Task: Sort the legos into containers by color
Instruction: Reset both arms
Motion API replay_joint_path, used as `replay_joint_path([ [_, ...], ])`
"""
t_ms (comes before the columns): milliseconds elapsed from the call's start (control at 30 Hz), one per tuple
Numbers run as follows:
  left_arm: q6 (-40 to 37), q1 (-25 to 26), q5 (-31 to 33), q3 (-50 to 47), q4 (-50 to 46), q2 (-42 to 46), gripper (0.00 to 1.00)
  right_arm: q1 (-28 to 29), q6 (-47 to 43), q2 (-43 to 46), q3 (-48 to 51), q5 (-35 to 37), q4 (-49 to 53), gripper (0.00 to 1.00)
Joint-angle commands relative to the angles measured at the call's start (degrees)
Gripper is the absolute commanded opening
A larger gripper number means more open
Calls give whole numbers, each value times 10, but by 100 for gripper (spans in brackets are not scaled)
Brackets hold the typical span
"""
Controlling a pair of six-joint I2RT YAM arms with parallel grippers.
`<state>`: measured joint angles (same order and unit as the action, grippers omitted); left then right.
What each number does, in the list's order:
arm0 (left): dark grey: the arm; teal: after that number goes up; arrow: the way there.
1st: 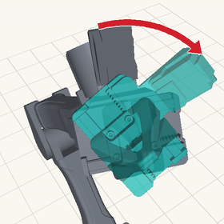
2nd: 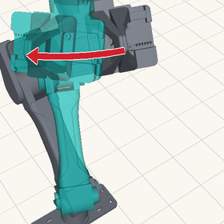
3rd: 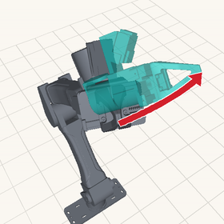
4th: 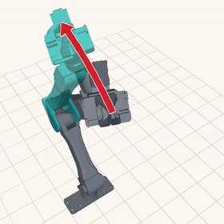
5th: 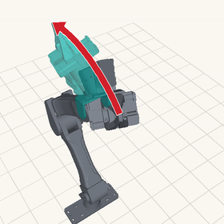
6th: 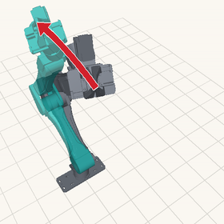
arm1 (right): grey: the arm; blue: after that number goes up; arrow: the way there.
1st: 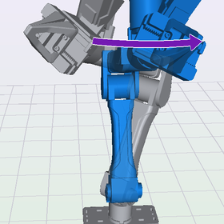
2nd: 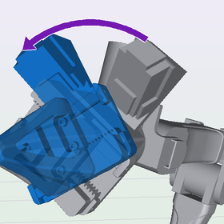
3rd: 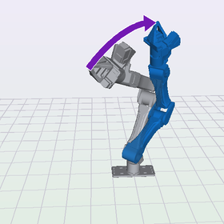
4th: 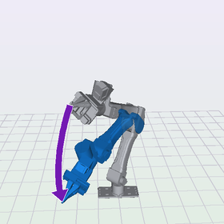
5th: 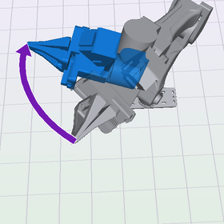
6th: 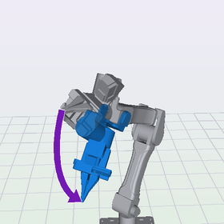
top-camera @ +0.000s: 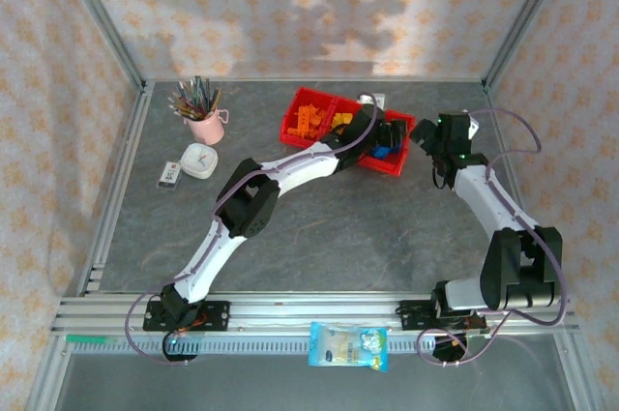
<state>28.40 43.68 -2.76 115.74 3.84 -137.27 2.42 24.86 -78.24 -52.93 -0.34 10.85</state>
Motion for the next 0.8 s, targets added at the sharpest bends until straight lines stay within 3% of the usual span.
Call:
replay_joint_path([
  [0, -32, 1, 11, -30, -14, 102, 85, -6, -24, 32, 37, 87, -33, 100],
  [100, -44, -1, 75, -175, 20, 227, 99, -7, -48, 56, 97, 156, -110, 100],
  [267, -52, -41, 234, -472, 69, 484, 99, -9, -111, 56, 190, 210, -268, 100],
  [367, -34, -128, 315, -619, 40, 614, 99, -10, -152, 40, 244, 231, -385, 100],
  [467, -90, -242, 356, -767, 88, 715, 99, -17, -184, 16, 295, 190, -503, 100],
  [567, -184, -340, 339, -892, 212, 767, 99, -20, -210, -23, 325, 123, -604, 100],
  [633, -206, -398, 273, -967, 329, 763, 99, -20, -224, -46, 314, 76, -616, 100],
  [700, -216, -429, 217, -1015, 447, 724, 99, -21, -242, -61, 323, 21, -664, 100],
  [767, -237, -432, 205, -1045, 563, 665, 99, -22, -252, -78, 332, -3, -696, 100],
])
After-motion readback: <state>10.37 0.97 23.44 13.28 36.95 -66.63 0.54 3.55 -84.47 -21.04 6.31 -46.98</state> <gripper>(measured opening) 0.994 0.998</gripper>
